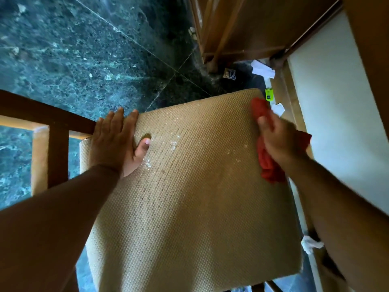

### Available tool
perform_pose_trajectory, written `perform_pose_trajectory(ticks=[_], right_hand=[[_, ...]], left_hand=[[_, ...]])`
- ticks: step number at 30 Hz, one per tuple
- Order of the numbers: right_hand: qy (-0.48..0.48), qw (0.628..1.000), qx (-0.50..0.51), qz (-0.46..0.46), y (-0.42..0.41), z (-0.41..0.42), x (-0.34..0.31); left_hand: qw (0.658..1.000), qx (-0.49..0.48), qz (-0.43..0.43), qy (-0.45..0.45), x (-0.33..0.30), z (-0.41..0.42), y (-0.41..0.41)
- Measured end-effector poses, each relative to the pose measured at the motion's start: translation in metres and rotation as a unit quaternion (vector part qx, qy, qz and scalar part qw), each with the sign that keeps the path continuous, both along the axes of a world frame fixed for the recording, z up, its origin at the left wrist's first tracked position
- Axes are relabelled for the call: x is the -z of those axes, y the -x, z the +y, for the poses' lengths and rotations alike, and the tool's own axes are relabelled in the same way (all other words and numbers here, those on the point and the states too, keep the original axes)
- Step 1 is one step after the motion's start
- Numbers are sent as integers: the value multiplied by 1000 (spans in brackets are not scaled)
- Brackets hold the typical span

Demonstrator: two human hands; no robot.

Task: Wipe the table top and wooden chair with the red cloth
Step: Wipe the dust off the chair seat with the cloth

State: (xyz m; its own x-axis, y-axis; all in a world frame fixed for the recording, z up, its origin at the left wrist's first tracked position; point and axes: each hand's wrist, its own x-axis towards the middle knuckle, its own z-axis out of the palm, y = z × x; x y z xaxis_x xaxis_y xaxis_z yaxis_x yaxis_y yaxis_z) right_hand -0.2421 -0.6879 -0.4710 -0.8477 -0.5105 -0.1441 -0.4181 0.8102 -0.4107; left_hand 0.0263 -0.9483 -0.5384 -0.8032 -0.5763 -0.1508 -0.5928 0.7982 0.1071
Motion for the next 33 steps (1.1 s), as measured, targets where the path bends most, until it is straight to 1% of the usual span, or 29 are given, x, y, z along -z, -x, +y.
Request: perform_pose_trajectory(ticks=[1,3,4,5,7,8,9,10,11,12,14,15,16,17,18,19,20,22,23,24,25,27,29,31,33], right_hand=[[-21,1000,-8,11,-14,-11,16],[-25,998,-31,55,-63,-14,33],[-9,996,-79,49,-98,-5,35],[13,989,-146,23,-137,9,34],[46,958,-276,-66,-206,37,24],[53,943,-311,-103,-224,45,17],[61,941,-308,-130,-231,49,13],[71,948,-265,-163,-228,49,8],[89,954,-191,-214,-219,46,0],[112,949,-108,-274,-203,44,-12],[162,925,43,-341,-160,51,-33],[181,906,113,-365,-135,57,-43],[200,892,171,-367,-107,64,-51],[217,888,222,-341,-80,68,-57],[204,906,243,-281,-53,66,-60],[178,929,243,-214,-31,58,-58],[153,951,224,-151,-14,42,-50],[96,984,141,-57,1,-5,-20],[53,995,85,-18,-1,-35,-4],[11,999,35,26,-9,-65,10],[-9,998,-12,60,-21,-94,19],[7,987,-132,91,-62,-131,30],[25,965,-235,115,-123,-128,30],[18,943,-324,69,-178,-88,23],[-1,899,-437,6,-212,-36,12]], left_hand=[[1000,3,1,4,3,-1,0],[1000,4,4,6,7,-2,-1],[1000,3,7,5,9,-2,-1],[1000,1,10,5,11,-2,-1],[1000,-2,12,4,10,-2,-1],[1000,0,11,3,8,-1,0],[1000,1,9,2,7,0,0],[1000,0,8,3,6,1,-1],[1000,-1,7,3,5,1,-1],[1000,-2,7,3,4,2,-1],[1000,1,5,2,1,3,0],[1000,2,4,2,0,3,0],[1000,1,2,2,-1,3,0],[1000,2,1,2,-2,4,1],[1000,1,-1,2,-3,4,1],[1000,1,-1,1,-3,5,1],[1000,1,-3,0,-3,6,1],[1000,1,-4,0,-2,6,1],[1000,-2,-2,-1,-2,6,1],[1000,-3,0,-1,-1,6,1],[1000,-2,2,-1,0,6,0],[1000,-3,13,-7,2,5,0],[999,-4,21,-26,-1,4,-1],[998,-2,27,-48,-6,0,-1],[998,1,24,-56,-10,-3,0]])
